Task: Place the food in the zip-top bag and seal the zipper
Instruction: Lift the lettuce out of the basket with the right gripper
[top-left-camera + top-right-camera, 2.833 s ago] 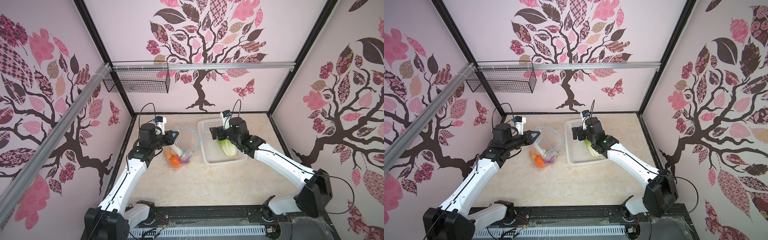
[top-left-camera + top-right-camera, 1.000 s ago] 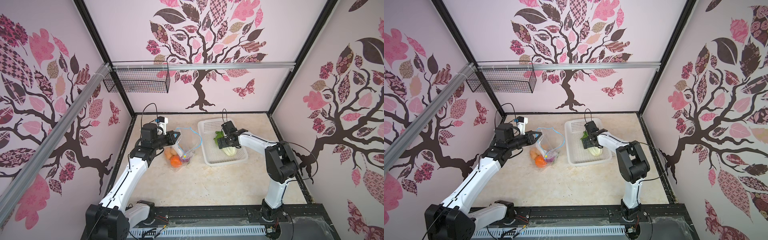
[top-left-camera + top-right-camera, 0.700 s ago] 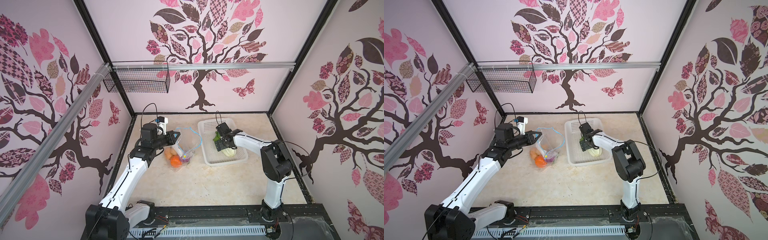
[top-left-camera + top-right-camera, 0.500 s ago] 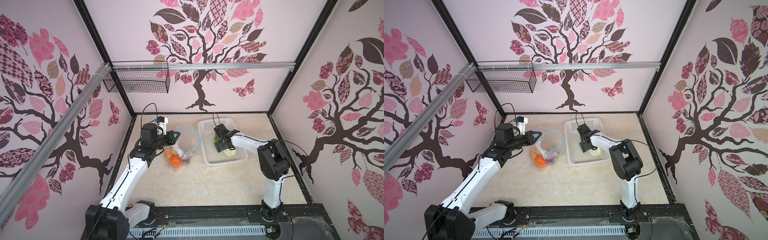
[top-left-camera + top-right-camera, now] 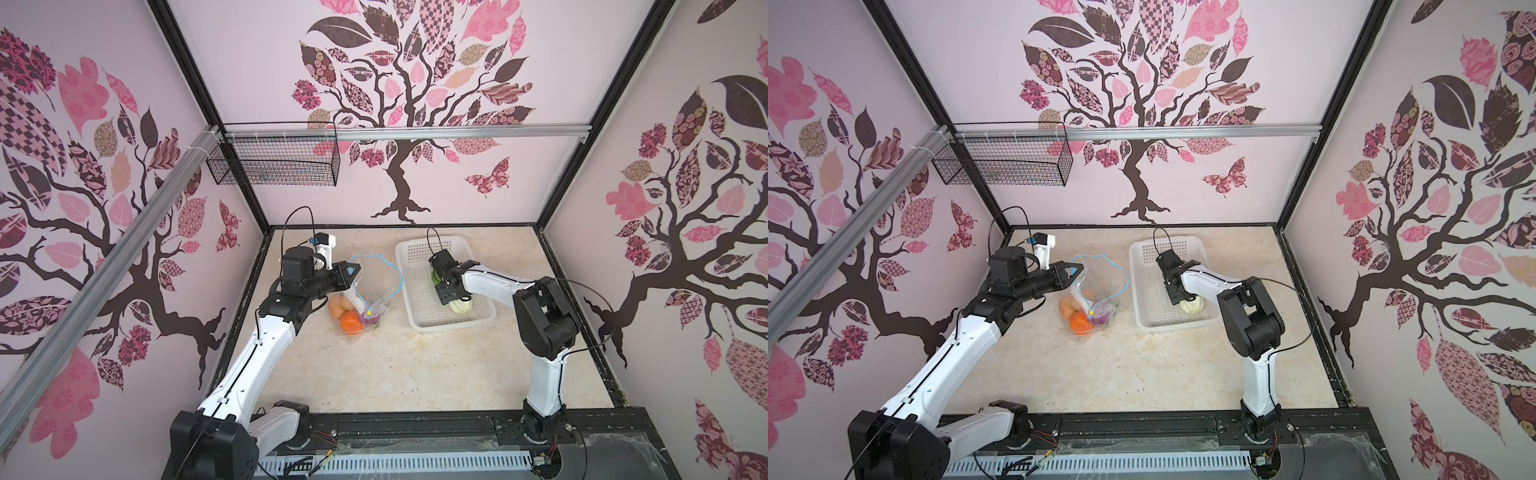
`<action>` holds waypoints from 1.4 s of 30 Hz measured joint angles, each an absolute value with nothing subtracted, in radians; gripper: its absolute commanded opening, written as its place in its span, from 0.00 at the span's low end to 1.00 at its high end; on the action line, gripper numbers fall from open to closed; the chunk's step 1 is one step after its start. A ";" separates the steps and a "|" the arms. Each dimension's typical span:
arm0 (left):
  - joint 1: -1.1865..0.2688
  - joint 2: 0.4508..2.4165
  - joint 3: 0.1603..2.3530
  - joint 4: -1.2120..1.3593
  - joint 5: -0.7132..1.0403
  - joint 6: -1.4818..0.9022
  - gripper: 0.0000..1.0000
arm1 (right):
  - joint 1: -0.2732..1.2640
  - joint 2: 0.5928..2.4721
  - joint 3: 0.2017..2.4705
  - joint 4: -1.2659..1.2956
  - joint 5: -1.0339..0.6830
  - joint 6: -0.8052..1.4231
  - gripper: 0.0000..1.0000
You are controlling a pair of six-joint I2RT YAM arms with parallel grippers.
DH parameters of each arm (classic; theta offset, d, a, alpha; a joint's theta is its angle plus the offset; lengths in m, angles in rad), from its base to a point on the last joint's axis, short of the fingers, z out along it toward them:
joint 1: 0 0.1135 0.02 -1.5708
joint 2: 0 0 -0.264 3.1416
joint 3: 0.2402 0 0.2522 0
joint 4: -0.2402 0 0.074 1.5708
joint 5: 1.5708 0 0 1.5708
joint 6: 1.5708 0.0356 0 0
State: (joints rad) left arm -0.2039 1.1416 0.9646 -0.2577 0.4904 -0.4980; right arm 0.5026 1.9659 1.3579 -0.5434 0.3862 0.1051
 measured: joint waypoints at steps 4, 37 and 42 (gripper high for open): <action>-0.204 1.141 0.965 -0.258 0.490 -0.498 0.00 | 0.498 1.934 1.346 -0.537 0.343 0.113 0.69; -0.204 1.108 0.963 -0.256 0.484 -0.531 0.00 | 0.546 1.513 1.159 0.416 -0.445 0.379 0.62; -0.204 1.108 0.960 -0.255 0.487 -0.549 0.00 | 0.623 1.518 1.077 0.695 -0.456 0.379 0.61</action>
